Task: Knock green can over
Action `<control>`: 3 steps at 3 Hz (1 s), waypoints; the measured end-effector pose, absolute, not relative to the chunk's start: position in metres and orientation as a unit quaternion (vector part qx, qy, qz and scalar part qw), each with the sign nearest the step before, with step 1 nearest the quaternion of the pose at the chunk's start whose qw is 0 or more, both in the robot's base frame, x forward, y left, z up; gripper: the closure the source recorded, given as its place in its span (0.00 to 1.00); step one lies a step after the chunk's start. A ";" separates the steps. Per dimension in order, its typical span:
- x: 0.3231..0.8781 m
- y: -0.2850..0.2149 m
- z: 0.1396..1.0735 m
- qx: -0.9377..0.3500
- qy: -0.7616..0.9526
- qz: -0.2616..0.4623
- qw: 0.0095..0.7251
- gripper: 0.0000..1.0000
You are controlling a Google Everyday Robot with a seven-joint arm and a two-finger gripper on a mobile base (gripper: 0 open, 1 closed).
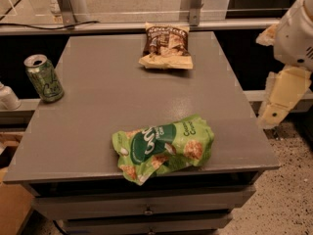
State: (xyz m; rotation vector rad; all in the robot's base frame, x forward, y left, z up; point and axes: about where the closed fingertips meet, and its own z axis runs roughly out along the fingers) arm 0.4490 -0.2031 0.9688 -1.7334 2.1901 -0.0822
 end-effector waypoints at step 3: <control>0.514 -0.088 0.924 -0.588 0.756 0.128 0.256 0.00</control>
Offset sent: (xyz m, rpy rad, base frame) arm 0.0811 0.1303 -0.0444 0.3646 0.0341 0.0504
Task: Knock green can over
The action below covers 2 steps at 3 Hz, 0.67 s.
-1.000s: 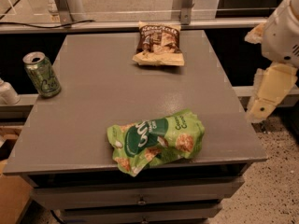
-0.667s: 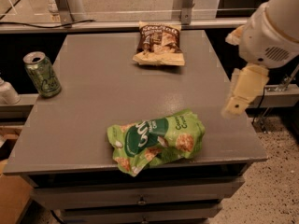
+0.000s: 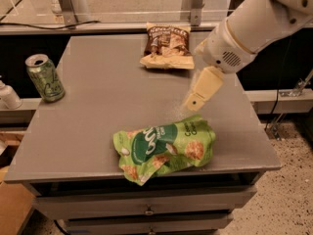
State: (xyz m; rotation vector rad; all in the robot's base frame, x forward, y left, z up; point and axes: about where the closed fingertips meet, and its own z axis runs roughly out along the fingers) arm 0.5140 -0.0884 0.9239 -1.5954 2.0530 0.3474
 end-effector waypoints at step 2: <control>0.516 -0.026 0.921 -0.575 0.734 0.225 0.284 0.00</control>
Offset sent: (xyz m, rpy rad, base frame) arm 0.0049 0.0478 -0.0065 0.1504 0.0536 0.0321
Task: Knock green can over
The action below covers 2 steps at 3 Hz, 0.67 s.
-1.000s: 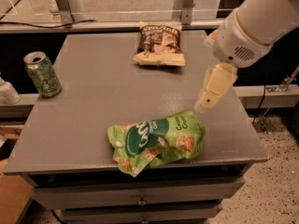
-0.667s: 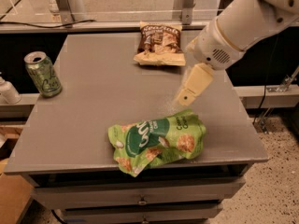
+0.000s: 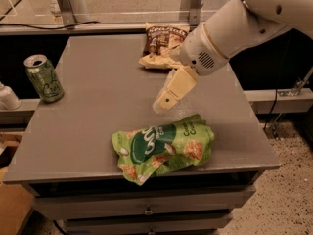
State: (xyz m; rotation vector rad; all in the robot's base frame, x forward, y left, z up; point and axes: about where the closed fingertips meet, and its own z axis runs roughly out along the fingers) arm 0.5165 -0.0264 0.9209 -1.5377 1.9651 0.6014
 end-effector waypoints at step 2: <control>0.549 0.036 0.900 -0.587 0.676 0.265 0.357 0.00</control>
Offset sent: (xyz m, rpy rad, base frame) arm 0.0694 0.1129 -0.0366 0.3365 -0.1907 0.0915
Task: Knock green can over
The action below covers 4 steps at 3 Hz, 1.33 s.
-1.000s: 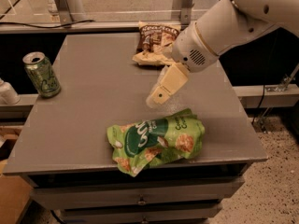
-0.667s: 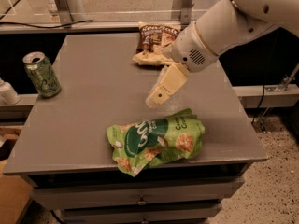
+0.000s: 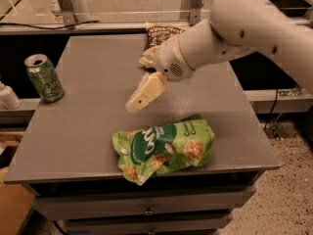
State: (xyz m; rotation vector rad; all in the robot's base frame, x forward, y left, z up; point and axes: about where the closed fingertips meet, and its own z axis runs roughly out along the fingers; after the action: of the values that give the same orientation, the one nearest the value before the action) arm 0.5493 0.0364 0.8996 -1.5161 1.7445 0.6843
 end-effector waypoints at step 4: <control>0.587 0.222 0.873 -0.562 0.585 0.385 0.440 0.00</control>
Offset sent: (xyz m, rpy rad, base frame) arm 0.0439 0.1472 -0.0194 0.3458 -0.0454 0.0725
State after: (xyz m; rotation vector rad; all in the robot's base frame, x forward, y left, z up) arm 0.5874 0.2215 0.8730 -1.3961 1.4527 0.9565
